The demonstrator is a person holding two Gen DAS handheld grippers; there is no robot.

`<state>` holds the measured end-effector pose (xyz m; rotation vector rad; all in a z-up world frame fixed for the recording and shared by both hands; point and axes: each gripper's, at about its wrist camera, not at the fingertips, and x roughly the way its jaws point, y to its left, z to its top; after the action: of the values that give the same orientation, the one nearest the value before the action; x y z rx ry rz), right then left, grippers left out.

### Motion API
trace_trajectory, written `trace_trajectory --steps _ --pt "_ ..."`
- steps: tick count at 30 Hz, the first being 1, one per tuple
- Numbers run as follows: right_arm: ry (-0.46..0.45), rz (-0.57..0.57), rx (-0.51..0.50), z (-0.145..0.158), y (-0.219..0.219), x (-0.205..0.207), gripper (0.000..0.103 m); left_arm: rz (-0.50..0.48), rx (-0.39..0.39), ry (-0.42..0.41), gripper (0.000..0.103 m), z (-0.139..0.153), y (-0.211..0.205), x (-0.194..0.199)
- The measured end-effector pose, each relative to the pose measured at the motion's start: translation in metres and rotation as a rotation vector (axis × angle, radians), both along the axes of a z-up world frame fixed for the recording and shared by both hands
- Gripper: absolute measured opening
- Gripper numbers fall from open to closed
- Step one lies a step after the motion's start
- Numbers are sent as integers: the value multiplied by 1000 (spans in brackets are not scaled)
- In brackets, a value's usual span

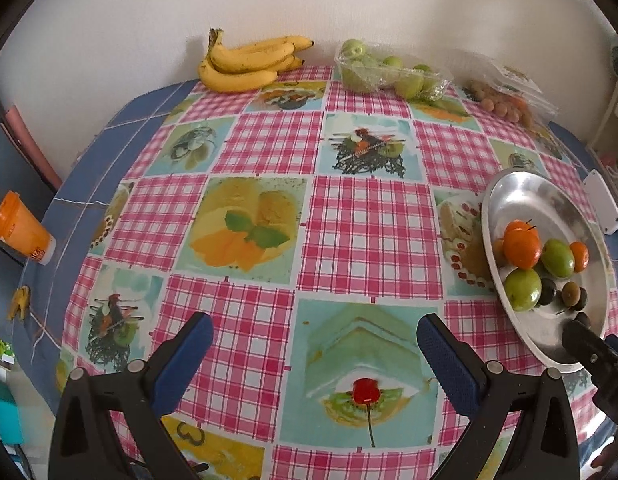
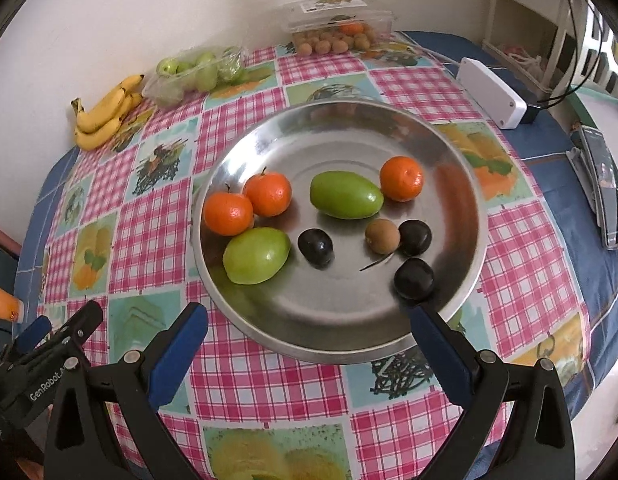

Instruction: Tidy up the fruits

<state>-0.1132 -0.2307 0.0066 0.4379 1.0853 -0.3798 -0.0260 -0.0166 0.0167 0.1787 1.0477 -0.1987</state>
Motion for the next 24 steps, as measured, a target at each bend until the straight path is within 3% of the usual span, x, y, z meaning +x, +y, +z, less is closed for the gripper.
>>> trace_trajectory --steps 6,24 --pt "-11 -5 3 3 0 0 101 -5 6 -21 103 6 -1 -4" --pt "14 4 2 -1 2 5 101 -3 19 25 103 0 0 0"
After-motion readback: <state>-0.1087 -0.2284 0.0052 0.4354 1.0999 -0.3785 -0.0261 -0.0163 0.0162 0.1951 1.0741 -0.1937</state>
